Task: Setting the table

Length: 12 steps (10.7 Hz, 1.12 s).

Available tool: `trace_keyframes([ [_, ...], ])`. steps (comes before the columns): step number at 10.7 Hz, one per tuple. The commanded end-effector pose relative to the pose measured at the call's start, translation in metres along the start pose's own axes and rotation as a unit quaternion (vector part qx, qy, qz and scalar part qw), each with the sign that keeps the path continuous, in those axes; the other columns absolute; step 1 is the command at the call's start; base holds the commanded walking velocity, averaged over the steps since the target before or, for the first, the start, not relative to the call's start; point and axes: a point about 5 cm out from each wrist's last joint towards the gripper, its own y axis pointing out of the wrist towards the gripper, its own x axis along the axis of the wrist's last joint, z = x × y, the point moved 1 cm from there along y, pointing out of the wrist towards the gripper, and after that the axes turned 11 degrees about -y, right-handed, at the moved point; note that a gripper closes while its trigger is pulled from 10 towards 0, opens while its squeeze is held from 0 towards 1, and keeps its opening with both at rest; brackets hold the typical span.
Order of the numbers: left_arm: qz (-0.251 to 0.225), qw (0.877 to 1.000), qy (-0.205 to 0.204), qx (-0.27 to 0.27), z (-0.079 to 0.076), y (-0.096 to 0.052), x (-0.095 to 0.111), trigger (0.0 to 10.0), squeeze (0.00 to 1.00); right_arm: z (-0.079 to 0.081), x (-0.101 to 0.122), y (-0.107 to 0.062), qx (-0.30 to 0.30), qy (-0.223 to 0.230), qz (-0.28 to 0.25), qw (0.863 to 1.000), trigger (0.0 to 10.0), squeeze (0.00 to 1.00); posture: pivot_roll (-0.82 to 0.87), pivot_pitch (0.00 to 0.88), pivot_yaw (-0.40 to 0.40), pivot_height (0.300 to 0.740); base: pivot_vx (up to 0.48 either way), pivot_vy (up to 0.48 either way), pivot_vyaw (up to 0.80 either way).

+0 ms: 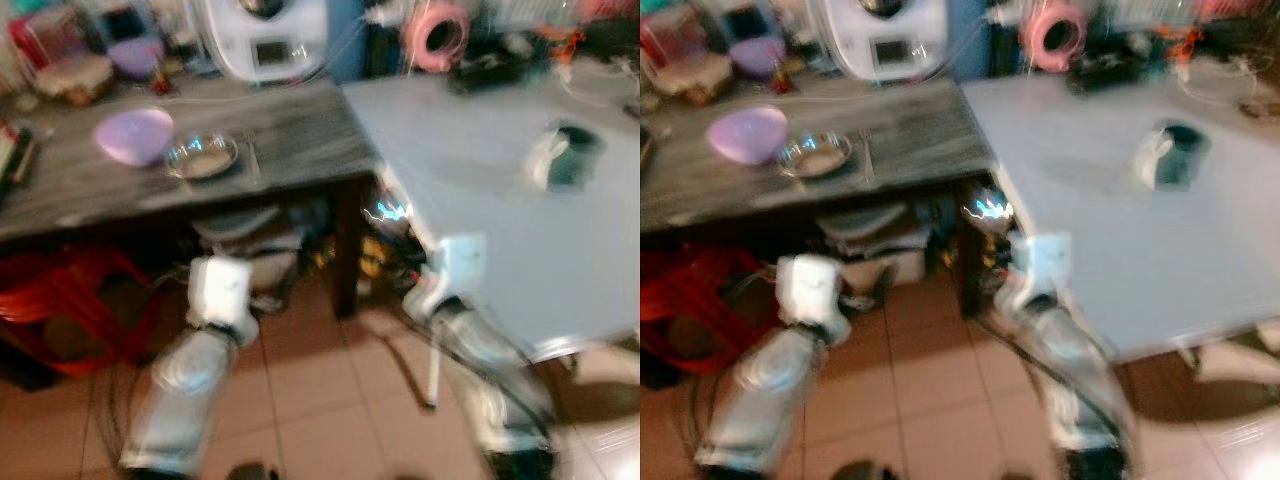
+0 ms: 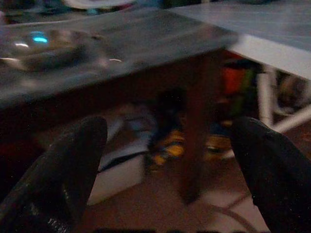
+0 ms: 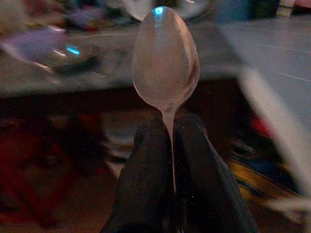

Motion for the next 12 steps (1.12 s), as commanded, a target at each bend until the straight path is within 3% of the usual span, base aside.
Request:
trace_keyframes([
  [1,-0.005,1.0,-0.001,-0.013,-0.009,0.003,0.002,10.0,0.0,-0.011,0.004,-0.002,-0.018,-0.011,-0.007,1.0,10.0,0.0,-0.03,0.029,0.055,0.74,0.469,0.0,0.0],
  [8,-0.012,1.0,0.015,0.003,-0.006,0.006,0.004,10.0,0.0,-0.013,0.006,-0.001,-0.024,-0.017,-0.014,0.999,10.0,0.0,-0.03,0.031,0.057,0.74,0.387,0.257,0.11],
  [10,-0.013,1.0,0.01,-0.001,-0.007,0.004,0.004,10.0,0.0,-0.023,0.004,-0.001,-0.064,-0.02,-0.008,0.998,10.0,0.0,-0.03,0.034,0.055,0.74,0.234,0.0,0.0],
  [12,-0.017,1.0,0.008,0.005,-0.004,0.001,0.005,10.0,0.0,-0.046,0.001,-0.004,-0.149,-0.019,0.004,0.989,10.0,0.0,-0.02,0.037,0.053,0.74,0.0,0.0,0.0],
])
